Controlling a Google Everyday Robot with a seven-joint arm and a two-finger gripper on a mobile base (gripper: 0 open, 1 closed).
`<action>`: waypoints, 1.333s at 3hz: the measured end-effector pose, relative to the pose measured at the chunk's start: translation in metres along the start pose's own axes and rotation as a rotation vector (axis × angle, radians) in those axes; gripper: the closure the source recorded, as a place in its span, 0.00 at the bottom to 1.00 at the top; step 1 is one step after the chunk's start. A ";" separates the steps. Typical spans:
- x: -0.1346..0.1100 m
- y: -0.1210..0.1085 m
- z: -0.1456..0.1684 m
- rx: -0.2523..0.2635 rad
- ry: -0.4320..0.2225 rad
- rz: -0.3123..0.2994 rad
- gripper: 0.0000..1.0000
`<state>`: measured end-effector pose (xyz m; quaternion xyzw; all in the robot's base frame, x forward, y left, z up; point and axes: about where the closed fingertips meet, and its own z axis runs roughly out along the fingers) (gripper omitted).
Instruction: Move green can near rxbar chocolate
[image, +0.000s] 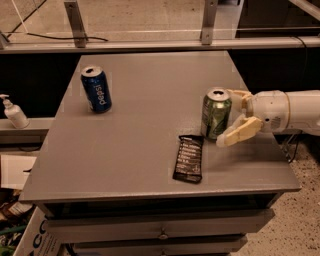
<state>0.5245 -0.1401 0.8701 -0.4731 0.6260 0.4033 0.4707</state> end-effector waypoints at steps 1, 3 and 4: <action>0.002 0.001 -0.005 -0.018 0.013 -0.015 0.00; 0.026 -0.016 -0.087 0.160 -0.010 0.017 0.00; 0.026 -0.016 -0.086 0.159 -0.010 0.017 0.00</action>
Offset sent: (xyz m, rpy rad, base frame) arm -0.0010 -0.0912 -0.0048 -0.0230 -0.0245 -0.1239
